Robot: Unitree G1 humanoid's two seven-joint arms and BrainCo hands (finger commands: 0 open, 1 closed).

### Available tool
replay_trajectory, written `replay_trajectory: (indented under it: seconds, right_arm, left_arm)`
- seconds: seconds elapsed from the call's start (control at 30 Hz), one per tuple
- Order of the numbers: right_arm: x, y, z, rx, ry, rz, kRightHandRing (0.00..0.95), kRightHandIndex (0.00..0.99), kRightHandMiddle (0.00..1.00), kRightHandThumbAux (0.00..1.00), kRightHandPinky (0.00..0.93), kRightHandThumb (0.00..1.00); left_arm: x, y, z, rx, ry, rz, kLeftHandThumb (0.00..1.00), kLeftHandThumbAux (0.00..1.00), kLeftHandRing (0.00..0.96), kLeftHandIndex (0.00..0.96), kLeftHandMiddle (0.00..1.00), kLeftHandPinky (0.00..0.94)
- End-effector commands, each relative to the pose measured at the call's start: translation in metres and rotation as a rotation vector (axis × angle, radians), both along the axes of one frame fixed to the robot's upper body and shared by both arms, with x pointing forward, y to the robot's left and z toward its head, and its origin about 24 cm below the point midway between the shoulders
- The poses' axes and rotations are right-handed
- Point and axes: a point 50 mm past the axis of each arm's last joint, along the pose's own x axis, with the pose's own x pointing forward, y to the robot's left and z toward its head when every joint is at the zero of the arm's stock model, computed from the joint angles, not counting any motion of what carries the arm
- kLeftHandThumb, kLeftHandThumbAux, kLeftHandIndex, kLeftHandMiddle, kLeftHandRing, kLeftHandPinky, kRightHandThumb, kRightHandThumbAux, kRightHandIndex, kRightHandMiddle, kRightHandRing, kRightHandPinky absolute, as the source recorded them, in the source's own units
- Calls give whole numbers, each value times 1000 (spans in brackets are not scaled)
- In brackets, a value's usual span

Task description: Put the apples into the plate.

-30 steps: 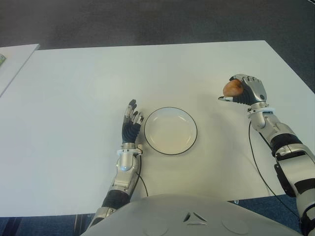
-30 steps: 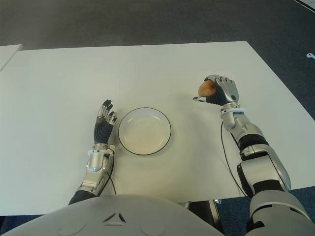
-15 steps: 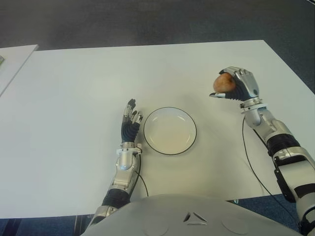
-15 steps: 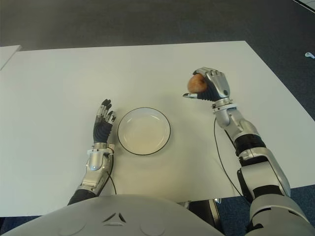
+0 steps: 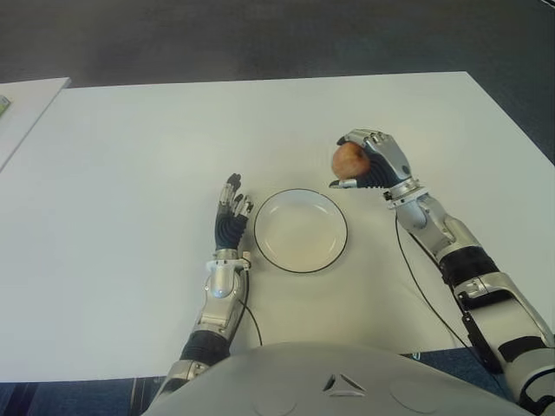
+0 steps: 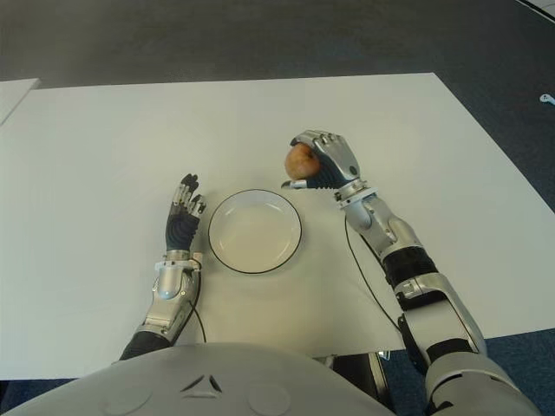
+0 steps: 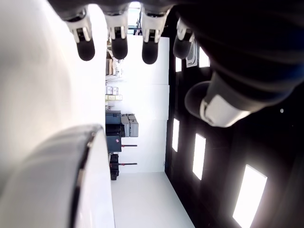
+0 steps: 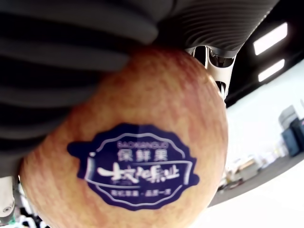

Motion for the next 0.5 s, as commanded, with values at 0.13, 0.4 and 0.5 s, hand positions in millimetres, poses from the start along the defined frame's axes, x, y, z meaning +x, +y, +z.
replay_trajectory:
  seconds: [0.13,0.4,0.5]
  right_arm:
    - [-17,34,-9,-48,25,113,825,771,847,742,772,510]
    - [-32,50,-16,-102,-1,199,831,771,853,768,763,471]
    - [-37,55,-21,-121,-8,231,841,781,862,778,777,456]
  left_arm:
    - [-35,-14,-41,-72,237,58,21,588,78,56,94,57]
    - [-34,-15,-41,-53,249,69,13,592,68,46,83,44]
    - [-34,-15,-41,-59,251,68,13,598,64,46,80,37]
